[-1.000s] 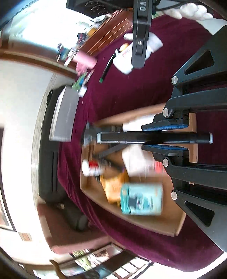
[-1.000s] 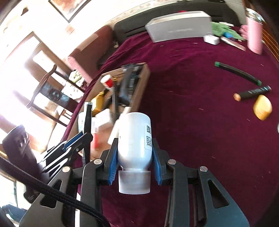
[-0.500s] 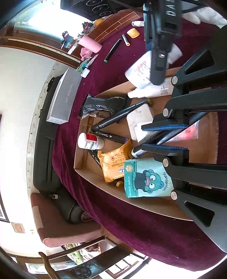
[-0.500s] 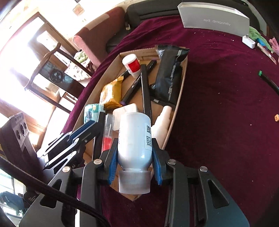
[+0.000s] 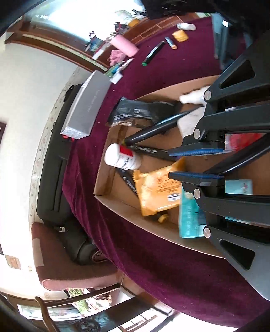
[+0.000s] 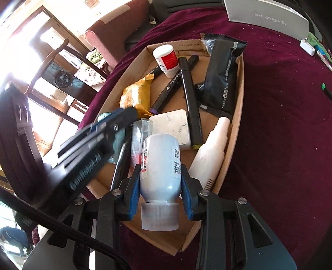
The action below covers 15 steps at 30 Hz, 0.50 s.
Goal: Organize objects
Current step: 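Carry the marker in the left tool while the right carries the pill bottle over the tray, then open the right tool to drop the pill bottle while the left drops the marker into the tray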
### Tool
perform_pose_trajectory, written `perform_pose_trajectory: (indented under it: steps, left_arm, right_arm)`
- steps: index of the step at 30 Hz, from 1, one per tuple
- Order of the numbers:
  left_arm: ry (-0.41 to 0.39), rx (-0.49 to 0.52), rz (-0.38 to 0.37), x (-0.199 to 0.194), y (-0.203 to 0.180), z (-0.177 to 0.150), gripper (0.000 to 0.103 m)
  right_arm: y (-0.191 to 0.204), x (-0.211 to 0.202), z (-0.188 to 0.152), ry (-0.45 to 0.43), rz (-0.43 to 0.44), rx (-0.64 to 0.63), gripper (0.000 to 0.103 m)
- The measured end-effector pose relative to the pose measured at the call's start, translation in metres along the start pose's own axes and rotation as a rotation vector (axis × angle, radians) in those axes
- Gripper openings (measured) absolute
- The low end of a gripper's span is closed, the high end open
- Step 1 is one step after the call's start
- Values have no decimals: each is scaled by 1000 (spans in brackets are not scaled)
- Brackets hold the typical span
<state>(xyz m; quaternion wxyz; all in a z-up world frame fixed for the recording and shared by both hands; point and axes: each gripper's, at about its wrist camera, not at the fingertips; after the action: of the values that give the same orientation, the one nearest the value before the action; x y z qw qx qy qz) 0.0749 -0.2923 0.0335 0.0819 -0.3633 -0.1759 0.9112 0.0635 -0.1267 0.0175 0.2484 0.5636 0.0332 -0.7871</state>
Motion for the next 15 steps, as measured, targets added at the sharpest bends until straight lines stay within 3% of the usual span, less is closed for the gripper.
perform_pose_trajectory:
  steps: [7, 9, 11, 15]
  left_arm:
    - [-95, -22, -65, -26, 2, 14, 13]
    - [-128, -51, -80, -40, 6, 14, 17]
    - [-150, -93, -83, -51, 12, 12, 34]
    - [-206, -169, -86, -76, 29, 2, 39]
  right_arm:
    - [12, 6, -1, -15, -50, -59, 33]
    - [15, 7, -1, -17, -66, -71, 33]
    - [15, 7, -1, -19, -71, -65, 33]
    - [10, -5, 0, -64, -83, -47, 40]
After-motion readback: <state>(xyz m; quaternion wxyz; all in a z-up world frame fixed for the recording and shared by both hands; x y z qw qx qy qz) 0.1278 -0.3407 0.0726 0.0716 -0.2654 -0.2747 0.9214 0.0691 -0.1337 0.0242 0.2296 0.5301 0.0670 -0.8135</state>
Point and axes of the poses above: each gripper's, at about its wrist camera, not at the fingertips, and x roughly the way its jaws point, y to its left, z to its top, and after that the axes turned 11 degrees about -z, right-handed
